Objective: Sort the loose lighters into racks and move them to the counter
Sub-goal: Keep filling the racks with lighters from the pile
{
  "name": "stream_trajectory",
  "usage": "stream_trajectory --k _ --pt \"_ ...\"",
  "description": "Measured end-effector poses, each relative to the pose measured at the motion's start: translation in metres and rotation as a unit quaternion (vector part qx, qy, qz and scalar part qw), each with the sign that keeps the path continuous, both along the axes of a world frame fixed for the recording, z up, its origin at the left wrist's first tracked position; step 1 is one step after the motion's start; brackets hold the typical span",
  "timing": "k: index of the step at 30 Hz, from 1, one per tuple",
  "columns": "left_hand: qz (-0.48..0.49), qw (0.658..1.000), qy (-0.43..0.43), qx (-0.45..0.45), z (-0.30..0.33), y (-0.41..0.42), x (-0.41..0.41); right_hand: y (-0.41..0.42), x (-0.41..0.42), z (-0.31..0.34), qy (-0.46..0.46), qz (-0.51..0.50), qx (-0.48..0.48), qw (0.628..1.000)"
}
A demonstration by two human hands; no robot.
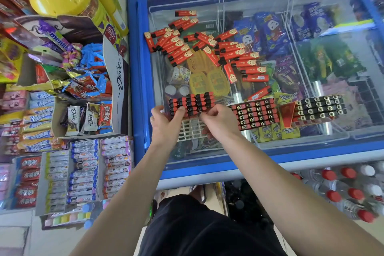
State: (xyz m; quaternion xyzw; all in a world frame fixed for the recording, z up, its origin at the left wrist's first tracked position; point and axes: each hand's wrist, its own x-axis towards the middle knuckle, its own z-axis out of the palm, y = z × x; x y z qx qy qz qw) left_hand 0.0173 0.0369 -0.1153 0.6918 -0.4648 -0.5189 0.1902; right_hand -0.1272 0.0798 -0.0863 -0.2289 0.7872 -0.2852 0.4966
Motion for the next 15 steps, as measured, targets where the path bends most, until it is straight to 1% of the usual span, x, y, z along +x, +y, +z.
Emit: stream_trajectory --k 2,5,7,9,10,12,13,15 --pt "0.001 0.999 -0.012 -0.038 0.005 -0.007 -0.005 0.001 -0.007 0.006 0.018 0.032 -0.005 0.999" --pt "-0.047 0.991 -0.038 -0.116 0.016 -0.02 -0.019 0.0 -0.023 0.015 0.069 0.031 -0.074 0.994" --pt "-0.106 0.978 -0.058 -0.169 0.027 -0.031 -0.035 -0.003 -0.041 0.02 0.136 0.01 -0.125 0.983" --pt "-0.182 0.961 -0.069 -0.199 0.036 -0.045 -0.055 -0.008 -0.065 0.021 0.219 0.008 -0.142 0.965" --pt "-0.22 0.951 -0.074 -0.203 0.041 -0.051 -0.067 -0.011 -0.078 0.021 0.26 0.008 -0.136 0.956" --pt "-0.29 0.931 -0.089 -0.201 0.047 -0.062 -0.09 -0.017 -0.106 0.019 0.317 0.006 -0.095 0.944" --pt "-0.321 0.921 -0.1 -0.196 0.05 -0.066 -0.102 -0.02 -0.119 0.017 0.327 0.009 -0.063 0.943" --pt "-0.377 0.901 -0.138 -0.166 0.053 -0.073 -0.124 -0.023 -0.143 0.01 0.299 0.028 0.007 0.954"
